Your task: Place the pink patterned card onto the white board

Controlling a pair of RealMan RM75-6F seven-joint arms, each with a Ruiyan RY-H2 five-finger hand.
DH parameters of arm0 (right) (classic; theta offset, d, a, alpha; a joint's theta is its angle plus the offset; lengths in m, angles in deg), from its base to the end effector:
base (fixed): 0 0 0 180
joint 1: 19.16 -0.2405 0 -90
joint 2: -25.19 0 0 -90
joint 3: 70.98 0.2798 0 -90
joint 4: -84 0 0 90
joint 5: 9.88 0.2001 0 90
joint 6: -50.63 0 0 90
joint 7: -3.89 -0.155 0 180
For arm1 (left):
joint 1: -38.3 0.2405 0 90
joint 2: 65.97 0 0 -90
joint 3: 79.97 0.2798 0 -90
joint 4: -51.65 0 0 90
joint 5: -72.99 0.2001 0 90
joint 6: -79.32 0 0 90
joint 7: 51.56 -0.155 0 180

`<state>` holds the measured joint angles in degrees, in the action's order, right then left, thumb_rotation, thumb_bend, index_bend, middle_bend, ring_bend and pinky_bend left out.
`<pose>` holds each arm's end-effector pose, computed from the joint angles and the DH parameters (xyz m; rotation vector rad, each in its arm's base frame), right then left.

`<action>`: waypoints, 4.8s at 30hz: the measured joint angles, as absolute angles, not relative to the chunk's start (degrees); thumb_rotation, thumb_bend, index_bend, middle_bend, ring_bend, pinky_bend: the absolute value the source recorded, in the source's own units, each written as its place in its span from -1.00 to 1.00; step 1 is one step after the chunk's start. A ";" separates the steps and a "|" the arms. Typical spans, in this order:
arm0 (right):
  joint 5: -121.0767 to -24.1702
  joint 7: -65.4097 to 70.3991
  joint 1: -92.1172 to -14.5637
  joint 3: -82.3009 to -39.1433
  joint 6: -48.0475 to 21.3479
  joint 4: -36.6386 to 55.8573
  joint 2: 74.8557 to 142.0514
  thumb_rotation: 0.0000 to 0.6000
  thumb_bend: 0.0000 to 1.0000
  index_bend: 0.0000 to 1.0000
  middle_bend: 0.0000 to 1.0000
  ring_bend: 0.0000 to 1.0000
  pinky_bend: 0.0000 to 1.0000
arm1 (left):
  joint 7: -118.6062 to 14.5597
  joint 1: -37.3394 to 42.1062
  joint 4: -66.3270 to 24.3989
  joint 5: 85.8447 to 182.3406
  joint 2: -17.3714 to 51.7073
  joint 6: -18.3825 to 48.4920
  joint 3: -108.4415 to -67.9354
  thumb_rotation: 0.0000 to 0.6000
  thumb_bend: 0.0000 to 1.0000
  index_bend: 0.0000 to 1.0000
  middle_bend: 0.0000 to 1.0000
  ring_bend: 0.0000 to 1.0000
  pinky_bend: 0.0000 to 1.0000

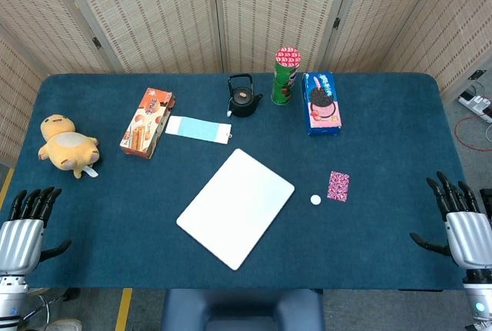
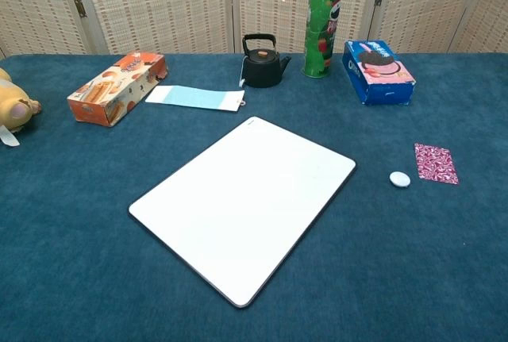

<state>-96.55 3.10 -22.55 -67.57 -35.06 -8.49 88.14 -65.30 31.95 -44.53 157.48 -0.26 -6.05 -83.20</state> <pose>-0.3306 -0.1865 0.1874 1.3699 -0.8953 0.9061 -0.3112 0.2012 0.1663 -1.4253 -0.7821 -0.8106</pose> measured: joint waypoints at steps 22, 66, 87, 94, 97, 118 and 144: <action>-96.35 4.86 -26.19 -66.90 -29.70 -9.25 87.69 0.77 -0.89 -1.00 -0.91 -0.65 -0.88 | -63.40 31.75 -43.59 157.95 0.24 -5.88 -83.08 1.00 -0.69 -0.74 -0.72 -0.77 -0.90; -102.15 8.97 -55.50 -70.59 2.29 23.92 105.26 0.80 -0.89 -0.49 0.56 0.93 0.61 | -61.35 33.52 -42.56 157.38 -0.14 -7.87 -83.12 1.00 -0.69 -0.73 -0.69 -0.75 -0.89; -104.25 2.51 -59.43 -73.97 2.67 35.04 111.86 0.82 -0.89 -0.47 0.56 0.92 0.61 | -61.02 33.93 -42.06 156.96 0.10 -7.91 -83.21 1.00 -0.69 -0.74 -0.69 -0.75 -0.89; -103.85 1.98 -59.39 -74.34 1.98 34.89 111.30 0.82 -0.89 -0.47 0.56 0.92 0.61 | -60.90 34.08 -41.88 156.66 0.17 -7.84 -83.24 1.00 -0.69 -0.74 -0.69 -0.75 -0.89; -103.49 2.21 -59.49 -74.35 2.34 35.11 111.43 0.81 -0.90 -0.47 0.56 0.92 0.61 | -60.93 34.00 -41.82 156.80 0.29 -7.78 -83.25 1.00 -0.69 -0.74 -0.69 -0.75 -0.89; -100.91 4.10 -62.19 -71.95 3.41 38.47 116.03 0.84 -0.89 -0.47 0.56 0.92 0.61 | -60.44 34.28 -40.97 156.19 0.38 -7.36 -83.16 1.00 -0.69 -0.74 -0.69 -0.75 -0.89; -98.06 0.30 -63.59 -71.59 7.18 39.13 115.92 0.84 -0.84 -0.28 0.56 0.97 0.61 | -60.65 34.77 -40.93 155.62 0.48 -7.73 -83.39 1.00 -0.69 -0.73 -0.69 -0.75 -0.90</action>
<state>-98.06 0.30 -63.59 -71.59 7.18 39.13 115.92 -60.65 34.77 -40.93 155.62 0.48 -7.73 -83.39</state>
